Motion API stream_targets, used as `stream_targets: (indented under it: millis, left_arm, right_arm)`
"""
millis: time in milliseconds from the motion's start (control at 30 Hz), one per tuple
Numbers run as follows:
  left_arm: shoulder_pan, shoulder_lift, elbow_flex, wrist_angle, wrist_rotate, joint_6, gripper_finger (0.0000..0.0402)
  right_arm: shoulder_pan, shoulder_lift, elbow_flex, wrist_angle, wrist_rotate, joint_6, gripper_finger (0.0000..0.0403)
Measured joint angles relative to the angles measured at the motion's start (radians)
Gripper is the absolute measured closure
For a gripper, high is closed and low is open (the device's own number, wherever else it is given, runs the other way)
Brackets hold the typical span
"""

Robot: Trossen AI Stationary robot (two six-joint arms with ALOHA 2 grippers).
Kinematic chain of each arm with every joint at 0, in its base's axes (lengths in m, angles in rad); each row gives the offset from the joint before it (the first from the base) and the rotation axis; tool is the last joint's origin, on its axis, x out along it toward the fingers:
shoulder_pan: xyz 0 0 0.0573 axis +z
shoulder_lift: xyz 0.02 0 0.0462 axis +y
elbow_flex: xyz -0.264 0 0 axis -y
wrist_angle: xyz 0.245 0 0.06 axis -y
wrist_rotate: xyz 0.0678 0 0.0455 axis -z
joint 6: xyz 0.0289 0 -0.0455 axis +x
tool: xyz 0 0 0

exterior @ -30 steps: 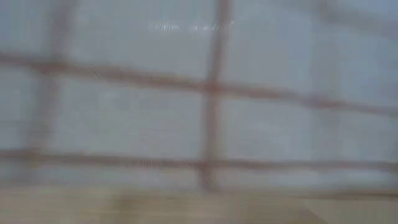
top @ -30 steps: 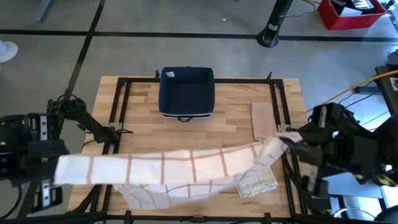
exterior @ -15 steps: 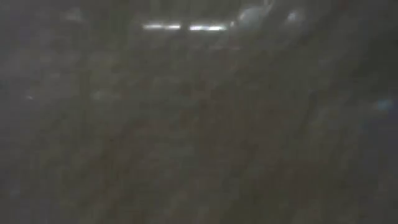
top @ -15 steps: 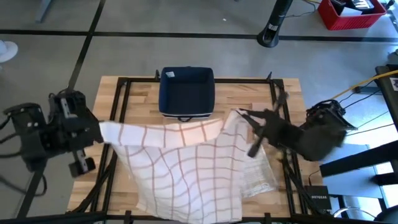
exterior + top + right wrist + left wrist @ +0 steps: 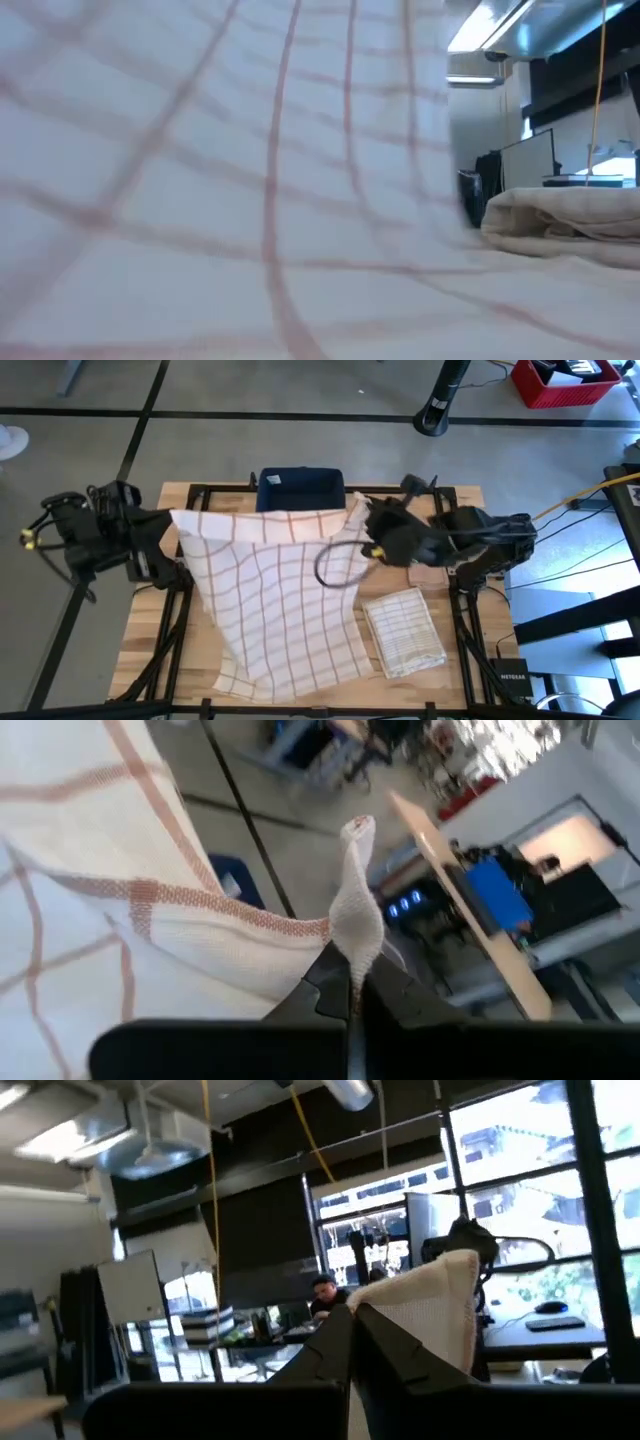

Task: Fold towel
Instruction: Fold the white with brown pattern towel on the table

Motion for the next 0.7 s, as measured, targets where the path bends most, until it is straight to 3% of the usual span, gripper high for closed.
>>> stream_targets:
  millis: [300,467,700]
  left_arm:
    - [0.042,-0.164,-0.171,-0.001,-0.087,-0.138,0.04]
    - [0.067,-0.215,-0.26,-0.004,-0.132,-0.227,0.04]
    - [0.088,-0.259,-0.35,-0.006,-0.279,-0.388,0.04]
  right_arm:
    - [-0.182,0.0,-0.167,0.061,-0.154,-0.03,0.0397]
    - [-0.231,-0.014,-0.311,0.227,-0.27,-0.093,0.0397]
    - [-0.274,-0.077,-0.526,0.519,-0.452,-0.107,0.0397]
